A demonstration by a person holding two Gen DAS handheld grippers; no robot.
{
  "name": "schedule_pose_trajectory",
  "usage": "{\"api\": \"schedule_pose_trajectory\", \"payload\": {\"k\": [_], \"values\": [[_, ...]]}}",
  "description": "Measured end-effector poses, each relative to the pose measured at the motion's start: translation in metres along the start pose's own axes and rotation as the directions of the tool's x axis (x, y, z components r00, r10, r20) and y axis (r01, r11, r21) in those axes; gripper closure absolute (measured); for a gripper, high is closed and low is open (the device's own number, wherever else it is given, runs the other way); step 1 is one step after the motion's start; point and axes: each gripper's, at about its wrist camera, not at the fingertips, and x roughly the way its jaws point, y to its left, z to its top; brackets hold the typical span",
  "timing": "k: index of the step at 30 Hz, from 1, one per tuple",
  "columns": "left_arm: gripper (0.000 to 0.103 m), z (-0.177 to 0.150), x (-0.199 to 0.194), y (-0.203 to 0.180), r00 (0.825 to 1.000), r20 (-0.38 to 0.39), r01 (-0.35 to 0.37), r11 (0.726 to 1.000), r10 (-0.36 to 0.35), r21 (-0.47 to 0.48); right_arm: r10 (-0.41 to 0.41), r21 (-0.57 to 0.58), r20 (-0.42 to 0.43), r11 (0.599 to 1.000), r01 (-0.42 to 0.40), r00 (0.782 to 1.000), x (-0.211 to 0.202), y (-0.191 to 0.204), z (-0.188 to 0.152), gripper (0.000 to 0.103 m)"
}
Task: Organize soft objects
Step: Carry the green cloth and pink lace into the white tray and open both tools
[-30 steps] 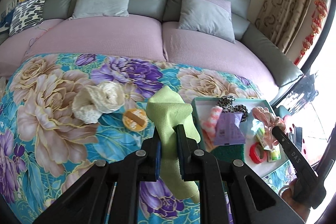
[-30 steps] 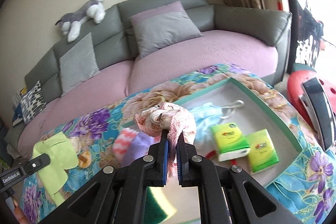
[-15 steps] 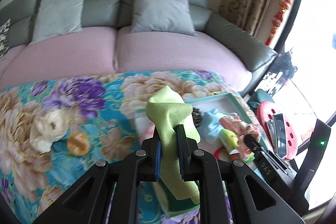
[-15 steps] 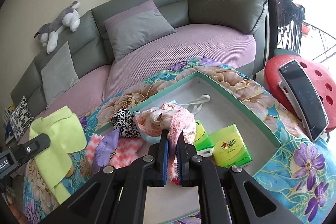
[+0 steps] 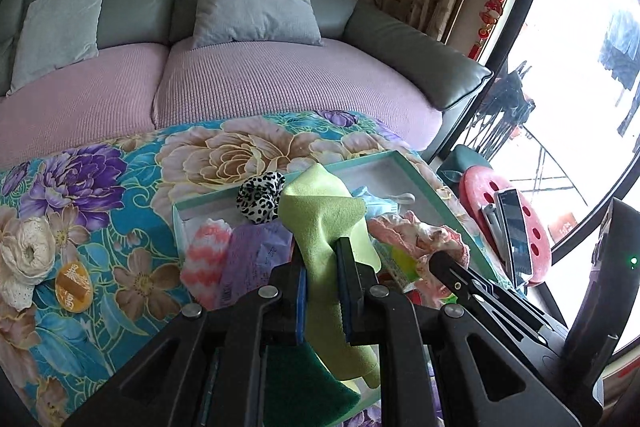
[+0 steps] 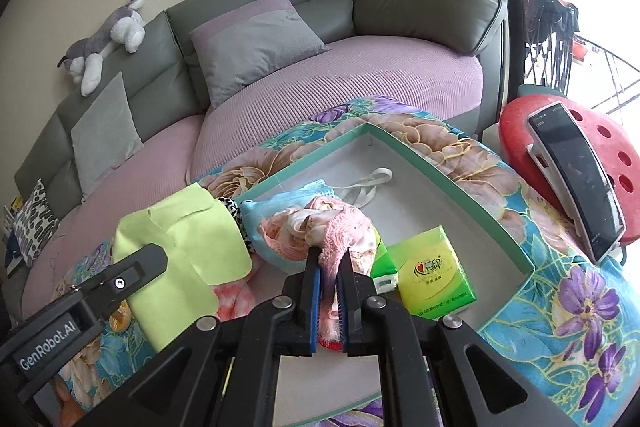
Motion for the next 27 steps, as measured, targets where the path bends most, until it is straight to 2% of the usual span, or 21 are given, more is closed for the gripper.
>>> {"api": "schedule_pose_trajectory", "payload": {"k": [8,10,14,19,24,25,27], "values": [[0.088,-0.006,0.013,0.005,0.999,-0.045,-0.006,1.000,0.005,-0.022,-0.021,-0.007,-0.059,1.000,0.021,0.998,0.015,0.000,-0.006,0.092],[0.086,-0.006,0.013,0.007,0.999,-0.054,-0.010,1.000,0.008,-0.028,-0.026,-0.010,-0.057,1.000,0.025,0.998,0.014,0.000,-0.006,0.092],[0.075,-0.006,0.009,0.007,0.998,-0.053,-0.026,0.999,0.025,-0.025,-0.037,-0.015,-0.057,0.999,0.036,0.998,0.013,0.000,-0.006,0.092],[0.073,-0.003,-0.003,0.008,0.999,-0.038,-0.040,0.999,0.039,-0.029,-0.044,-0.023,-0.056,0.999,0.043,0.997,0.011,0.002,-0.005,0.092],[0.060,0.001,-0.013,0.017,0.997,-0.018,-0.072,0.996,0.071,-0.056,-0.056,-0.039,-0.065,0.998,0.054,0.996,0.012,0.004,-0.005,0.086],[0.058,0.001,-0.014,0.019,0.996,-0.017,-0.086,0.994,0.085,-0.061,-0.058,-0.043,-0.067,0.998,0.055,0.996,0.013,0.005,-0.006,0.082],[0.046,0.001,-0.015,0.028,0.992,-0.017,-0.129,0.989,0.128,-0.078,-0.061,-0.054,-0.071,0.997,0.057,0.996,0.013,0.007,-0.006,0.073]]}}
